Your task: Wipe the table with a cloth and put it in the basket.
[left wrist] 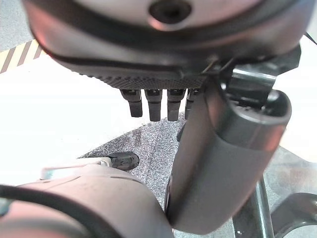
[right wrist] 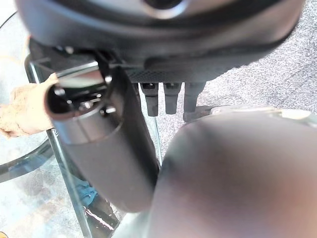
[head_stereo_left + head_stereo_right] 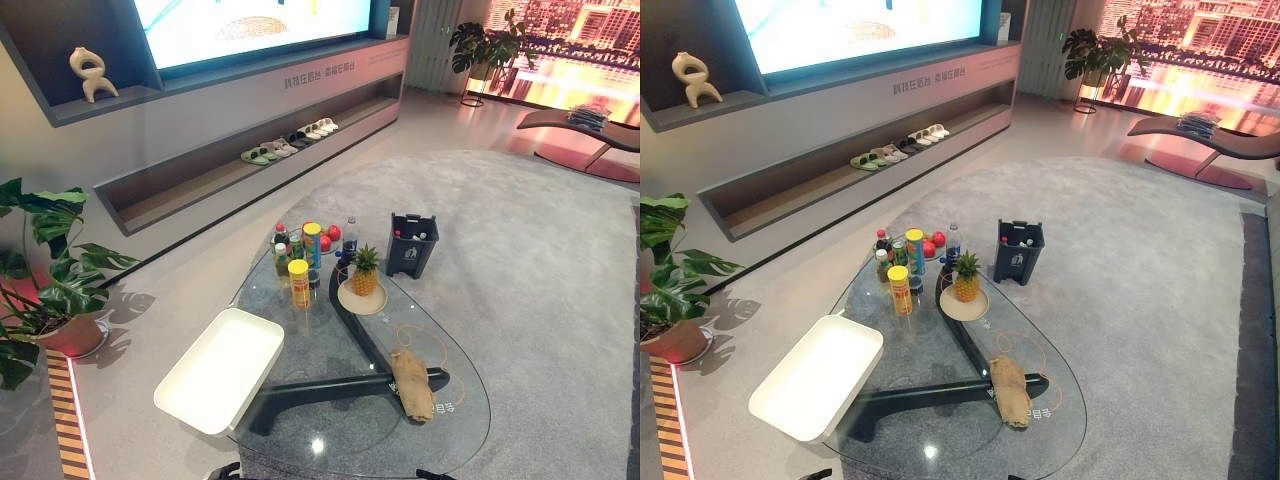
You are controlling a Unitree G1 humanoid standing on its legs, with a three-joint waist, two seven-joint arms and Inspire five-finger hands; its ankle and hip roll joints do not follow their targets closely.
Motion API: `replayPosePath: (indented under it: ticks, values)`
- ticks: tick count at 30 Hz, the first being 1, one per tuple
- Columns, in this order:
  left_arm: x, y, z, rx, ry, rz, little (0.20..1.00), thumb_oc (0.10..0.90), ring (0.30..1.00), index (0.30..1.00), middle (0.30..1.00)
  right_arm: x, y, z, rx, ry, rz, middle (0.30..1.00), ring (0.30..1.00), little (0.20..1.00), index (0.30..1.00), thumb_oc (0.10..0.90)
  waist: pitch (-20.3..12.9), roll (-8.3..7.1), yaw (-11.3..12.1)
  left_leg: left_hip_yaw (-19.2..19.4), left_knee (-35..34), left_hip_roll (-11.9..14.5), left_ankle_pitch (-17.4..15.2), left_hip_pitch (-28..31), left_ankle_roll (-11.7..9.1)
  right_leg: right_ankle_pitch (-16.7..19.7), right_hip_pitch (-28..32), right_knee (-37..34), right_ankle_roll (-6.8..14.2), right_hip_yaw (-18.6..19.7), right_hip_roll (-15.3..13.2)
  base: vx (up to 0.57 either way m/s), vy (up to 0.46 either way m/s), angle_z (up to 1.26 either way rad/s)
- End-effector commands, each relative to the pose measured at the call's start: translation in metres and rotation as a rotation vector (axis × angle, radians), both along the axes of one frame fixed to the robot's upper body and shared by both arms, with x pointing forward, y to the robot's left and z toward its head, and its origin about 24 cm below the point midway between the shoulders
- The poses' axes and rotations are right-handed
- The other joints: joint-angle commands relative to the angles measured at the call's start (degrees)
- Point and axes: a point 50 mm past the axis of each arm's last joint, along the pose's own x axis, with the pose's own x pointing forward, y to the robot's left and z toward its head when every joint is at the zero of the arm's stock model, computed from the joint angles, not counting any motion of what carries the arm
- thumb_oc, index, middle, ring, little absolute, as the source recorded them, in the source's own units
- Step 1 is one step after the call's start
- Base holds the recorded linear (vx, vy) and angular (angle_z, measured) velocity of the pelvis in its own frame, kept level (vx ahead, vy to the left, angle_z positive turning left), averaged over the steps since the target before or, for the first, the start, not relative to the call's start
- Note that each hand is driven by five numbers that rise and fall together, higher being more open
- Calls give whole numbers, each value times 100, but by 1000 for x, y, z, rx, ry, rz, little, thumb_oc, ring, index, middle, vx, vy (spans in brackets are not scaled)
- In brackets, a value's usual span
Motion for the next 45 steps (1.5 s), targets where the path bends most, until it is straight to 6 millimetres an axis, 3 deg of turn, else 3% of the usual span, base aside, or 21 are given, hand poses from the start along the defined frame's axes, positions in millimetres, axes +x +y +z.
replayPosePath:
  ticks: [1, 21, 36, 40, 41, 45]
  values:
    - [15, -13, 0, -10, -20, -10, 900, 800, 900, 900, 900, 8, 10, -1, 42, 4, 14, 900, 900, 900, 900, 800, 195, -91, -6, -240, 82, -441, -527, 131, 269, 120, -163, 68, 184, -246, -47, 0, 0, 0]
    - [12, -14, -1, -39, -6, -21, 900, 800, 900, 900, 900, 8, 10, -1, 25, 1, 40, 900, 900, 900, 900, 800, 245, -113, -18, -217, 88, -438, -519, 108, 274, 142, -200, 81, 191, -214, -35, 0, 0, 0]
    - [13, -14, -1, -32, -19, -38, 900, 800, 900, 900, 900, 26, 3, 5, -94, -127, 44, 900, 900, 900, 900, 800, 391, -43, -112, -143, 173, -474, -527, -45, 297, 208, -377, 104, 220, -142, -72, 6, 1, 0]
    - [27, -16, 3, -36, -78, -41, 900, 800, 900, 900, 900, 55, 5, 15, -93, -254, 51, 900, 900, 900, 900, 800, 603, 15, -161, -108, 444, -526, -565, -364, 320, 240, -678, 221, 201, -69, -111, -74, 19, -3]
    - [38, -18, 6, -40, -120, -50, 900, 800, 900, 900, 900, 77, 6, 24, -94, -337, 51, 900, 900, 900, 900, 800, 783, 36, -174, -86, 620, -556, -579, -580, 330, 266, -857, 287, 182, -44, -133, -214, 20, -5]
    - [53, -21, 11, -33, -178, -67, 900, 800, 900, 900, 900, 114, 10, 44, -106, -485, 55, 900, 900, 900, 900, 800, 1104, 65, -200, -73, 825, -599, -559, -913, 340, 299, -1151, 426, 156, -38, -153, -157, 4, -12]
